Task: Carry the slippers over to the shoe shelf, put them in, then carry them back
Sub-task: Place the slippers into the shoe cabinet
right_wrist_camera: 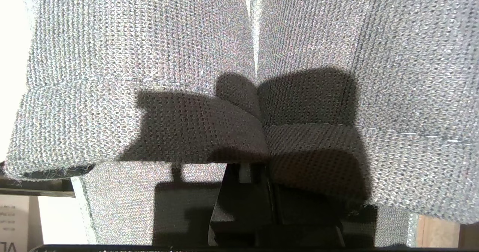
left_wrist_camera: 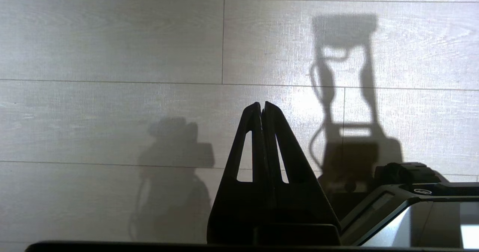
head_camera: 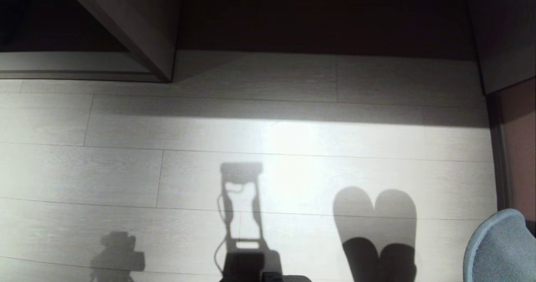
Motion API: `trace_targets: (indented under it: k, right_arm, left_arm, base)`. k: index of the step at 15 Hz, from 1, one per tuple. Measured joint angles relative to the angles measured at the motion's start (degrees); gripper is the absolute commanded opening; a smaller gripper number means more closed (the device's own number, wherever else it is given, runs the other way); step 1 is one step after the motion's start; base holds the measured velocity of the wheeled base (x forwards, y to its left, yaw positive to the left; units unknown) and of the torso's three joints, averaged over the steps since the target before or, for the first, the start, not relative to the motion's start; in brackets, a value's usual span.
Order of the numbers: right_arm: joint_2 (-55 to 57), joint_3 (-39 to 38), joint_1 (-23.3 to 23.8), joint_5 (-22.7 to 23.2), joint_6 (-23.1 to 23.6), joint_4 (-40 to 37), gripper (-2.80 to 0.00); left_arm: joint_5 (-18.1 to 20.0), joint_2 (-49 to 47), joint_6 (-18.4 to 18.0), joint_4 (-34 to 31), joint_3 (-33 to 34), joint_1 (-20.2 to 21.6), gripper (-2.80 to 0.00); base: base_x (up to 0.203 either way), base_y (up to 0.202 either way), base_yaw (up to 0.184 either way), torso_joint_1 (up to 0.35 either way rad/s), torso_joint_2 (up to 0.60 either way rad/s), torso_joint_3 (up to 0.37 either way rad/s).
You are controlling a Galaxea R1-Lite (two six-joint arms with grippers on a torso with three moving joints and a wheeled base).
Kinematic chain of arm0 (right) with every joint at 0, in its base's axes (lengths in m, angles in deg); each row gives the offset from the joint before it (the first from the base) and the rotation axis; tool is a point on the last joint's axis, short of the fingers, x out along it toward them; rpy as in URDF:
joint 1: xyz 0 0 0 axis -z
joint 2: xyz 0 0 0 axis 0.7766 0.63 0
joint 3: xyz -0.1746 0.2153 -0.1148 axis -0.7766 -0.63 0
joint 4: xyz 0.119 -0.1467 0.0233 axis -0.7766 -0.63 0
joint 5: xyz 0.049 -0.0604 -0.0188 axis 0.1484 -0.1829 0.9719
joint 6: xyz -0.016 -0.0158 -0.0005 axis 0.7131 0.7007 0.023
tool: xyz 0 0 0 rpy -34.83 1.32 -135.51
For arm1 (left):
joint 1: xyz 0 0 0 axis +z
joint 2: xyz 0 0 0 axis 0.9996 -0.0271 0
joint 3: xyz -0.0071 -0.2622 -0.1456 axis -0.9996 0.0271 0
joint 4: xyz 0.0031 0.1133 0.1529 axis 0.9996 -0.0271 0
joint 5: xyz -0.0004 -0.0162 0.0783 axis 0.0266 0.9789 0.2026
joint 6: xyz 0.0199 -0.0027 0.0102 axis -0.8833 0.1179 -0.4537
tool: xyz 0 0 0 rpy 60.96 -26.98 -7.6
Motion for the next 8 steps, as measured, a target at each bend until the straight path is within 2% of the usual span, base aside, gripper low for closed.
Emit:
trace_targets:
  k: [8]
  right_arm:
    - [0.04,0.0,0.0,0.0,-0.02,0.0,-2.8]
  left_arm:
    - [0.0,0.0,0.16,0.01,0.0,0.0,-2.8]
  base:
    - [0.0,0.0,0.0,0.003,0.0,0.201]
